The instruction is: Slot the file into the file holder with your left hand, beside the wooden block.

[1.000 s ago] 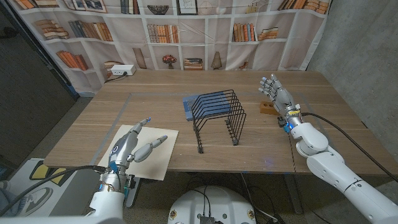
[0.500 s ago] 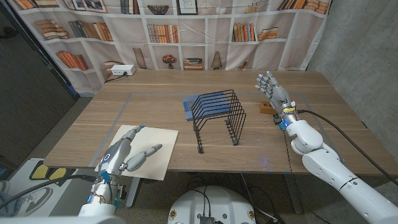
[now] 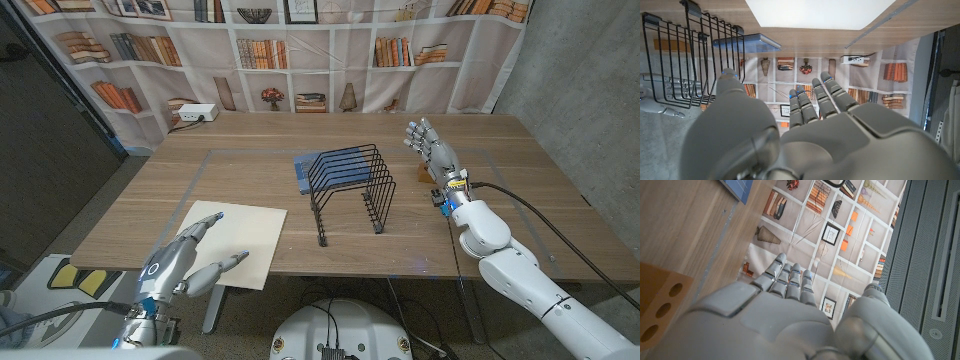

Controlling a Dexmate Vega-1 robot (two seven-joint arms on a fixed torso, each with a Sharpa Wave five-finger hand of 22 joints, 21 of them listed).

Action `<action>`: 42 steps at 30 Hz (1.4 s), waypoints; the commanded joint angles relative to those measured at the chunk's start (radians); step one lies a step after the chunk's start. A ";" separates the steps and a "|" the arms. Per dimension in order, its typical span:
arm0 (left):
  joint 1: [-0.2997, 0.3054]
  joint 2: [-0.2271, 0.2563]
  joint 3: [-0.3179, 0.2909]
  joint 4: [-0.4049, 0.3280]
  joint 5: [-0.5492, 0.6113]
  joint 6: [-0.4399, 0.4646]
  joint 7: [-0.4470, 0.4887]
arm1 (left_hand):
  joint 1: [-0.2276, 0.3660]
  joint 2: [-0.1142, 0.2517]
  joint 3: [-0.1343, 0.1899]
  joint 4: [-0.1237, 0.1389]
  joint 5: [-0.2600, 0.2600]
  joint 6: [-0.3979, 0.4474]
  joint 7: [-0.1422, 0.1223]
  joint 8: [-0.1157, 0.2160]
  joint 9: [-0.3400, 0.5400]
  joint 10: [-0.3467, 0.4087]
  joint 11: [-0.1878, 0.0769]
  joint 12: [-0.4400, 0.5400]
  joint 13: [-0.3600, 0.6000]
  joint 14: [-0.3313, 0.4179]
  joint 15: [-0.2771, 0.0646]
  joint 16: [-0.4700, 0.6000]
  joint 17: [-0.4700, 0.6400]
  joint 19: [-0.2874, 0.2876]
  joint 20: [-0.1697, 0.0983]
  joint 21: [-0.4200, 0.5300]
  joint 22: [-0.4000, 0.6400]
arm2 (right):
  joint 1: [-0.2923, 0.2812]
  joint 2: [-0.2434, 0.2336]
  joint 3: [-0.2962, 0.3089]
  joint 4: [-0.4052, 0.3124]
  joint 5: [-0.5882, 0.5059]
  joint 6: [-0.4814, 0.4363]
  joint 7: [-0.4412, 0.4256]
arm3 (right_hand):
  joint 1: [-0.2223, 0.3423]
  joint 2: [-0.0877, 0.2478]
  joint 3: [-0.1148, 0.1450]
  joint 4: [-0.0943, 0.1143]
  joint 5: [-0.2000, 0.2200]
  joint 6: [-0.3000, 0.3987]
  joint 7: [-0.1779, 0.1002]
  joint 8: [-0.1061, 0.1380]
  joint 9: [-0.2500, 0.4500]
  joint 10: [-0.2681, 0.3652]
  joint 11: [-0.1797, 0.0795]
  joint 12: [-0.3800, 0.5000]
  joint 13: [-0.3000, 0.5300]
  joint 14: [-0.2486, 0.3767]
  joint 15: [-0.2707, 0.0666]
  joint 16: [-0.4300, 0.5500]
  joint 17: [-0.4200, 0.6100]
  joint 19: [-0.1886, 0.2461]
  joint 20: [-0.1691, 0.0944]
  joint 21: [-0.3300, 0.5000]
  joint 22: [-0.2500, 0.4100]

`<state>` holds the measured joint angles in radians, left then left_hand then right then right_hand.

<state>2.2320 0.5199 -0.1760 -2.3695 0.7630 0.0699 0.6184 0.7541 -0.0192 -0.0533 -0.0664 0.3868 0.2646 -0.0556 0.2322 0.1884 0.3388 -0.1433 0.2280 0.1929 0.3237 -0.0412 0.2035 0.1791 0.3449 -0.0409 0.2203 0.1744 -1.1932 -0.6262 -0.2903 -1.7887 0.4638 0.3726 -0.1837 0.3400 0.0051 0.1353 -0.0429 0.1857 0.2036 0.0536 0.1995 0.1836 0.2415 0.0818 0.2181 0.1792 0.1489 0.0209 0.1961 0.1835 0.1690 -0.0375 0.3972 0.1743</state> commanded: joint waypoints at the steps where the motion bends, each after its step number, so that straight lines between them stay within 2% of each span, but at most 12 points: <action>1: 0.049 -0.003 -0.092 0.005 0.112 -0.039 -0.070 | 0.011 0.003 0.000 -0.012 0.010 0.001 -0.005 -0.003 0.005 0.004 -0.001 -0.007 0.006 0.009 -0.098 -0.003 0.004 0.009 -0.074 0.000 0.004 | -0.035 0.046 -0.008 -0.030 -0.062 0.022 -0.075 | -0.005 0.000 -0.002 0.001 0.007 0.011 0.002 -0.003 0.003 0.006 0.000 0.000 0.005 0.009 0.003 -0.001 0.004 0.011 -0.033 0.000 0.003; 6: 0.071 -0.021 -0.122 -0.010 0.178 -0.035 -0.097 | 0.026 0.001 0.002 -0.019 0.014 -0.001 -0.008 -0.005 0.005 0.004 -0.010 -0.009 0.006 0.010 -0.103 -0.004 0.004 0.009 -0.077 -0.001 0.004 | -0.040 0.052 -0.005 -0.039 -0.079 0.016 -0.094 | -0.005 0.000 -0.002 0.000 0.007 0.011 0.002 -0.003 0.003 0.007 0.000 0.000 0.005 0.009 0.003 -0.001 0.004 0.011 -0.032 -0.001 0.003; 14: 0.108 -0.054 -0.162 -0.025 0.311 -0.014 -0.120 | 0.048 0.000 0.005 -0.030 0.019 -0.004 -0.013 -0.007 0.005 0.009 -0.011 -0.010 0.007 0.011 -0.104 -0.006 0.004 0.010 -0.077 -0.003 0.004 | -0.039 0.058 -0.011 -0.055 -0.094 -0.001 -0.104 | -0.006 0.001 -0.003 0.000 0.007 0.011 0.001 -0.003 0.003 0.008 0.001 0.000 0.005 0.009 0.004 -0.001 0.004 0.012 -0.032 -0.004 0.003; 21: 0.119 -0.072 -0.160 -0.028 0.395 0.005 -0.131 | 0.065 0.000 0.009 -0.038 0.022 -0.007 -0.014 -0.009 0.005 0.010 -0.009 -0.012 0.007 0.012 -0.107 -0.007 0.004 0.010 -0.077 -0.005 0.004 | -0.037 0.060 -0.016 -0.058 -0.100 -0.004 -0.101 | -0.006 0.001 -0.003 0.000 0.007 0.011 0.001 -0.003 0.003 0.009 -0.001 0.000 0.005 0.010 0.004 -0.001 0.004 0.014 -0.031 -0.006 0.003; 29: 0.131 -0.096 -0.104 -0.016 0.552 0.091 -0.089 | 0.110 0.009 0.023 -0.057 0.027 -0.016 -0.018 -0.013 0.006 0.003 -0.021 -0.019 0.008 0.008 -0.115 -0.010 0.005 0.007 -0.078 -0.008 0.005 | -0.039 0.075 -0.019 -0.049 -0.101 0.013 -0.106 | -0.006 0.001 -0.004 -0.001 0.007 0.013 0.001 -0.003 0.003 0.009 -0.003 0.000 0.005 0.012 0.004 -0.001 0.004 0.015 -0.031 -0.008 0.003; 30: 0.132 -0.102 -0.094 -0.015 0.563 0.107 -0.082 | 0.137 0.023 0.035 -0.066 0.026 -0.027 -0.023 -0.017 0.006 -0.004 -0.023 -0.023 0.009 0.002 -0.116 -0.012 0.005 0.002 -0.080 -0.010 0.006 | -0.038 0.075 -0.021 -0.046 -0.108 0.018 -0.105 | -0.006 0.000 -0.004 -0.001 0.007 0.014 0.002 -0.002 0.003 0.010 -0.002 0.000 0.005 0.012 0.004 -0.001 0.004 0.016 -0.031 -0.008 0.003; 34: 0.134 -0.115 -0.054 -0.006 0.600 0.165 -0.053 | 0.189 0.038 0.054 -0.080 0.016 -0.074 -0.032 -0.032 0.007 -0.042 -0.037 -0.036 0.010 -0.031 -0.114 -0.022 0.006 -0.028 -0.081 -0.021 0.007 | -0.036 0.080 -0.022 -0.046 -0.112 0.023 -0.107 | -0.006 0.000 -0.004 -0.002 0.007 0.015 0.001 -0.002 0.003 0.011 -0.002 0.000 0.005 0.013 0.004 -0.001 0.004 0.017 -0.031 -0.009 0.003; 38: 0.128 -0.110 -0.009 0.012 0.625 0.218 -0.037 | 0.219 0.037 0.061 -0.089 0.007 -0.098 -0.035 -0.037 0.008 -0.062 -0.038 -0.040 0.011 -0.047 -0.115 -0.024 0.005 -0.042 -0.081 -0.024 0.007 | -0.029 0.087 -0.025 -0.036 -0.112 0.034 -0.102 | -0.006 0.000 -0.005 -0.002 0.007 0.016 0.001 -0.002 0.003 0.013 -0.004 0.000 0.005 0.013 0.003 -0.001 0.003 0.017 -0.030 -0.011 0.003; 42: 0.129 -0.101 0.027 0.015 0.633 0.271 -0.031 | 0.259 0.033 0.069 -0.100 0.001 -0.120 -0.035 -0.040 0.009 -0.081 -0.040 -0.041 0.012 -0.062 -0.107 -0.025 0.004 -0.051 -0.070 -0.024 0.008 | -0.023 0.098 -0.029 -0.024 -0.107 0.051 -0.097 | -0.006 -0.001 -0.005 -0.003 0.007 0.017 0.001 -0.002 0.003 0.014 -0.004 0.000 0.005 0.014 0.004 -0.001 0.003 0.018 -0.030 -0.012 0.004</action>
<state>2.3577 0.4202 -0.2355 -2.3739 1.2964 0.1880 0.5443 0.9846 0.0199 0.0114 -0.1588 0.3947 0.1567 -0.0876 0.1948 0.1934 0.2683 -0.1840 0.1883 0.2027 0.2676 -0.0395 0.1807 0.1813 0.3010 -0.0410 0.1990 0.1795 -1.2306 -0.5513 -0.3100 -1.8375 0.3576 0.3926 -0.2878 0.3401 0.0050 0.1325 -0.0457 0.1857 0.2145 0.0538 0.1995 0.1835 0.2469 0.0763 0.2183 0.1791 0.1543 0.0263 0.1961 0.1835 0.1765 -0.0379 0.3912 0.1743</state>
